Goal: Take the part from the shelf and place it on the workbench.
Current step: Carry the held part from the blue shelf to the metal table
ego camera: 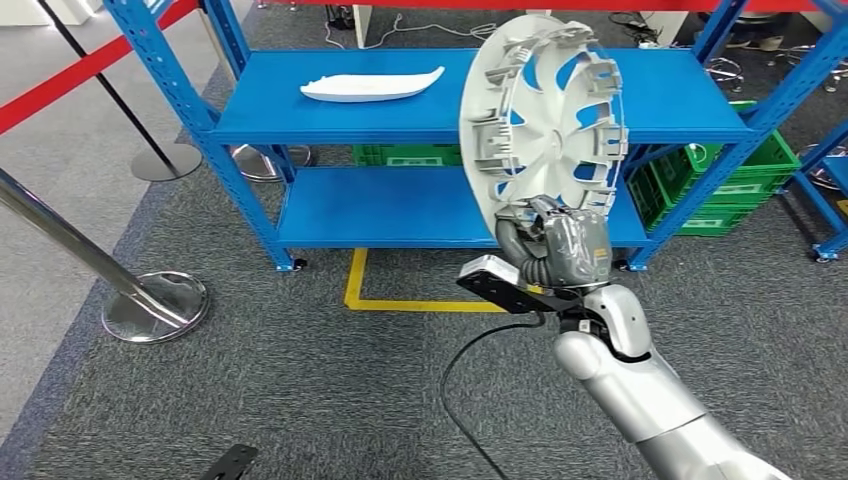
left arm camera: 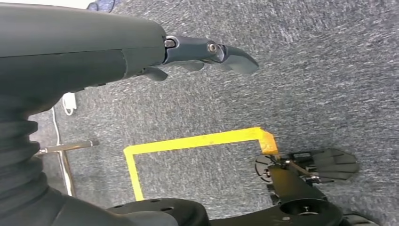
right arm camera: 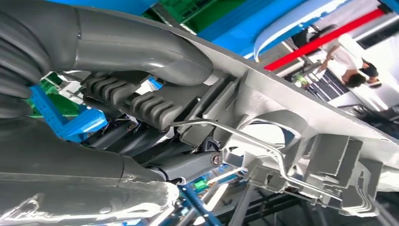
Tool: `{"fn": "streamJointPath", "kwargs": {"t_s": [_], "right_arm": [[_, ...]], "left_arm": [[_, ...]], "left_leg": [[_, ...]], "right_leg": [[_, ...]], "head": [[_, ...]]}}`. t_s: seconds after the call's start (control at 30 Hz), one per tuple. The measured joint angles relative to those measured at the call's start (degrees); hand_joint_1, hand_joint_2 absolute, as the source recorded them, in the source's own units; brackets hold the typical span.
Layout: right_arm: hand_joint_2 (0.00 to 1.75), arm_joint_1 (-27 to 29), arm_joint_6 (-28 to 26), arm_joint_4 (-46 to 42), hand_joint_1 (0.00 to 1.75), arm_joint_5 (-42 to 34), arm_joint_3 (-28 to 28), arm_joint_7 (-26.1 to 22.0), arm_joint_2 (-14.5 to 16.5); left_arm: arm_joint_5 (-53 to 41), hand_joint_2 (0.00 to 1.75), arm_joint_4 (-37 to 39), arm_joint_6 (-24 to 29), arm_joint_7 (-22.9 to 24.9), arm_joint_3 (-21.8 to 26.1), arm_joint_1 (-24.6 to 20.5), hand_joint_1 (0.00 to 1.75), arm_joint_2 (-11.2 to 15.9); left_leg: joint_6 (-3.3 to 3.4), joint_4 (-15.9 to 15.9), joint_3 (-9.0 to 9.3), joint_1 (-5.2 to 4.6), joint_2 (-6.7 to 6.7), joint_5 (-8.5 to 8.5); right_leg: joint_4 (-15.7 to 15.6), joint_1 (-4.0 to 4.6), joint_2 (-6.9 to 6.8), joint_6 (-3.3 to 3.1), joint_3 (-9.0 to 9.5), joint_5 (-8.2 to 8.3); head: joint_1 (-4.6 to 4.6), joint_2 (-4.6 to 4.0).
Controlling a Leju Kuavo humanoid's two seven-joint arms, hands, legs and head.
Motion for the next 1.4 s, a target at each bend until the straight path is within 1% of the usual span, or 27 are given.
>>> {"fn": "streamJointPath", "kwargs": {"t_s": [0.07, 0.13, 0.17, 0.23, 0.3, 0.33, 0.37, 0.43, 0.5, 0.53, 0.57, 0.63, 0.7, 0.77, 0.83, 0.87, 0.9, 0.93, 1.0, 1.07, 1.13, 1.17, 1.23, 1.27, 1.33, 1.37, 1.4], "right_arm": [[1.75, 0.0, 0.0, -0.5, 1.75, -1.2, -0.2, -0.6, 0.1], [1.75, 0.0, 0.0, -0.7, 1.75, -1.8, -0.6, -0.9, 0.2], [1.75, 0.0, 0.0, -0.8, 1.75, -1.9, -0.7, -1.0, 0.2], [1.75, 0.0, 0.1, -1.1, 1.75, -1.9, -1.1, -1.0, 0.2], [1.75, 0.0, 0.1, -1.3, 1.75, -1.9, -1.3, -1.1, 0.2], [1.75, 0.1, 0.1, -1.3, 1.75, -1.9, -1.3, -1.1, 0.2], [1.75, 0.1, 0.1, -1.3, 1.75, -2.0, -1.3, -1.1, 0.2], [1.75, 0.1, 0.1, -1.4, 1.75, -2.0, -1.3, -1.1, 0.2], [1.75, 0.0, 0.1, -1.5, 1.75, -2.0, -1.3, -1.1, 0.2], [1.75, -0.1, 0.1, -1.6, 1.75, -2.0, -1.3, -1.1, 0.3], [1.75, -0.2, 0.1, -1.7, 1.75, -2.0, -1.4, -1.1, 0.4], [1.75, -0.1, 0.1, -1.8, 1.75, -2.0, -1.4, -1.1, 0.4], [1.75, 0.1, 0.1, -1.8, 1.75, -2.0, -1.5, -1.1, 0.4], [1.75, 0.1, 0.1, -1.8, 1.75, -2.0, -1.5, -1.2, 0.4], [1.75, 0.1, 0.1, -1.8, 1.75, -2.0, -1.4, -1.2, 0.5], [1.75, 0.1, 0.1, -1.8, 1.75, -2.0, -1.4, -1.2, 0.5], [1.75, 0.1, 0.1, -1.8, 1.75, -2.0, -1.4, -1.2, 0.5], [1.75, 0.0, 0.1, -1.9, 1.75, -2.0, -1.4, -1.2, 0.5], [1.75, -0.2, 0.1, -2.0, 1.75, -2.0, -1.4, -1.3, 0.5], [1.75, -0.4, 0.1, -2.2, 1.75, -2.0, -1.5, -1.3, 0.7], [1.75, -0.5, 0.1, -2.2, 1.75, -2.0, -1.5, -1.3, 0.8], [1.75, -0.5, 0.1, -2.2, 1.75, -2.0, -1.6, -1.3, 0.8], [1.75, -0.5, 0.2, -2.3, 1.75, -2.0, -1.7, -1.3, 0.8], [1.75, -0.6, 0.2, -2.3, 1.75, -1.9, -1.8, -1.2, 0.9], [1.75, -0.6, 0.2, -2.3, 1.75, -1.9, -1.8, -1.2, 1.0], [1.75, -0.6, 0.2, -2.3, 1.75, -1.9, -1.8, -1.2, 1.1], [1.75, -0.6, 0.2, -2.3, 1.75, -1.9, -1.8, -1.2, 1.1]], "left_arm": [[0.0, 1.75, 0.0, 0.0, 0.0, 0.0, -0.1, 0.0, 0.0], [-0.1, 1.75, 0.0, 0.0, 0.0, 0.0, 0.0, 0.0, 0.0], [-0.2, 1.75, 0.0, 0.0, 0.0, 0.0, -0.1, 0.0, 0.0], [-0.3, 1.75, 0.0, 0.0, 0.0, 0.0, -0.1, 0.0, 0.0], [-0.4, 1.75, 0.0, 0.0, 0.0, -0.1, -0.2, 0.0, 0.0], [-0.4, 1.75, 0.0, 0.0, 0.0, -0.1, -0.2, 0.0, -0.1], [-0.4, 1.75, 0.0, 0.0, 0.0, -0.1, -0.2, 0.0, -0.1], [-0.4, 1.75, 0.0, 0.0, 0.0, -0.1, -0.3, 0.0, -0.1], [-0.4, 1.75, 0.0, 0.0, 0.0, -0.1, -0.4, 0.0, -0.1], [-0.4, 1.75, 0.0, 0.0, 0.0, -0.1, -0.5, 0.0, -0.2], [-0.4, 1.75, 0.0, 0.0, 0.0, -0.1, -0.5, 0.0, -0.2], [-0.4, 1.75, 0.0, 0.0, 0.0, -0.1, -0.5, 0.0, -0.4], [-0.4, 1.75, 0.0, 0.0, 0.0, -0.2, -0.5, 0.0, -0.4], [-0.4, 1.75, 0.0, 0.0, 0.0, -0.2, -0.5, 0.0, -0.3], [-0.5, 1.75, 0.0, 0.0, 0.0, -0.2, -0.4, 0.0, -0.4], [-0.5, 1.75, 0.0, 0.0, 0.0, -0.2, -0.4, 0.0, -0.4], [-0.5, 1.75, 0.0, 0.0, 0.0, -0.2, -0.4, 0.0, -0.4], [-0.5, 1.75, 0.0, 0.0, 0.0, -0.2, -0.4, 0.0, -0.5], [-0.5, 1.75, 0.0, 0.0, 0.0, -0.2, -0.5, 0.0, -0.5], [-0.5, 1.75, 0.0, 0.0, 0.0, -0.2, -0.5, 0.0, -0.5], [-0.5, 1.75, 0.0, 0.0, 0.0, -0.2, -0.5, 0.0, -0.4], [-0.5, 1.75, 0.0, 0.0, 0.0, -0.2, -0.6, 0.0, -0.4], [-0.5, 1.75, 0.0, 0.0, 0.0, -0.3, -0.7, 0.0, -0.4], [-0.5, 1.75, 0.0, 0.0, 0.0, -0.3, -0.8, 0.0, -0.4], [-0.5, 1.75, 0.0, 0.0, 0.0, -0.3, -0.7, 0.0, -0.5], [-0.6, 1.75, 0.0, 0.0, 0.0, -0.3, -0.6, 0.0, -0.5], [-0.6, 1.75, 0.0, 0.0, 0.0, -0.3, -0.6, 0.0, -0.5]], "left_leg": [[-0.56, 0.3, -0.19, -0.16, 0.29, 0.09], [-1.06, 0.5, -0.31, -0.02, 0.51, 0.04], [-1.36, 1.3, -0.65, 0.03, 0.59, -0.69], [-1.9, 5.9, -2.62, 0.14, 0.58, -4.08], [-2.16, 13.4, -5.73, 0.23, 0.56, -7.83], [-2.16, 15.9, -6.75, 0.25, 0.56, -8.55], [-2.08, 16.5, -6.87, 0.25, 0.53, -8.11], [-1.74, 12.0, -4.17, 0.27, -0.09, -4.89], [-1.37, 5.1, -0.05, 0.44, -2.38, -2.28], [-1.27, 2.8, 1.15, 0.54, -3.29, -1.92], [-1.18, 1.6, 1.64, 0.56, -3.72, -1.93], [-0.76, 0.9, 1.37, 0.58, -2.7, -1.76], [-0.06, 0.7, 1.13, 0.59, -1.42, -1.27], [0.41, 0.6, 0.89, 0.52, -0.13, -0.96], [0.58, 0.7, 0.65, 0.46, 1.28, -0.75], [0.59, 0.7, 0.56, 0.45, 1.98, -0.67], [0.55, 0.7, 0.53, 0.46, 2.64, -0.6], [0.5, 0.7, 0.52, 0.46, 3.28, -0.56], [0.13, 0.9, 0.47, 0.2, 4.38, -0.53], [-0.4, 1.0, 0.31, -0.23, 5.47, -0.44], [-0.85, 1.1, 0.18, -0.35, 6.62, -0.4], [-1.16, 1.3, 0.06, -0.24, 6.3, -0.76], [-1.8, 4.8, -1.41, -0.01, 3.93, -3.33], [-2.0, 8.2, -2.91, 0.08, 2.45, -5.31], [-2.11, 15.4, -6.28, 0.13, 1.23, -8.42], [-2.07, 17.1, -7.1, 0.15, 1.06, -8.56], [-1.98, 16.7, -6.92, 0.19, 0.89, -7.57]], "right_leg": [[-2.2, 0.24, 0.1, -0.63, 1.37, -0.51], [-2.3, 0.14, 0.66, -1.51, 1.03, -0.28], [-2.4, 0.09, 0.93, -1.88, 0.91, -0.06], [-2.5, -0.02, 1.36, -2.49, 0.66, 0.33], [-2.5, 0.06, 1.89, -2.83, 0.24, 0.69], [-2.5, 0.1, 2.25, -2.89, -0.01, 0.89], [-2.4, 0.13, 2.72, -2.89, -0.26, 1.12], [-2.4, 0.11, 3.81, -2.69, -0.68, 1.57], [-2.4, 0.15, 4.86, -2.26, -1.16, 2.0], [-2.4, 0.15, 5.39, -1.96, -1.49, 2.3], [-2.4, 0.13, 5.92, -1.62, -1.85, 2.69], [-2.6, 0.0, 6.65, -0.93, -2.56, 3.36], [-0.8, 0.1, 4.76, -0.48, -3.64, 1.88], [5.7, 0.27, 1.88, -0.15, -6.05, -2.25], [12.8, 0.25, 0.79, 0.2, -8.26, -5.41], [13.8, 0.23, 0.58, 0.29, -8.17, -5.57], [12.5, 0.2, 0.36, 0.33, -6.92, -4.74], [9.3, 0.19, -0.07, 0.31, -4.71, -3.29], [1.5, 0.55, -2.61, -0.03, -0.06, -1.19], [-2.1, 0.96, -4.06, -0.83, 1.62, -0.67], [-2.2, 1.0, -2.71, -1.72, 1.17, -0.26], [-2.2, 0.92, -2.02, -2.08, 0.98, -0.05], [-2.4, 0.63, -0.76, -2.78, 0.72, 0.38], [-2.4, 0.53, -0.14, -3.02, 0.51, 0.55], [-2.4, 0.48, 1.29, -3.26, 0.06, 0.91], [-2.4, 0.48, 2.07, -3.26, -0.14, 1.09], [-2.3, 0.46, 2.91, -3.16, -0.3, 1.28]], "head": [[0.02, 0.0], [0.03, 0.0], [-0.07, 0.01], [-0.22, 0.01], [-0.31, 0.0], [-0.32, 0.0], [-0.31, 0.01], [-0.32, 0.01], [-0.31, 0.0], [-0.29, 0.0], [-0.27, 0.01], [-0.27, 0.01], [-0.01, 0.0], [0.29, 0.0], [0.31, 0.0], [0.32, 0.0], [0.32, 0.0], [0.33, 0.0], [0.36, 0.0], [0.3, 0.0], [0.26, 0.0], [0.25, 0.0], [0.13, 0.0], [0.06, 0.0], [-0.02, 0.0], [-0.02, 0.0], [-0.02, 0.0]]}}
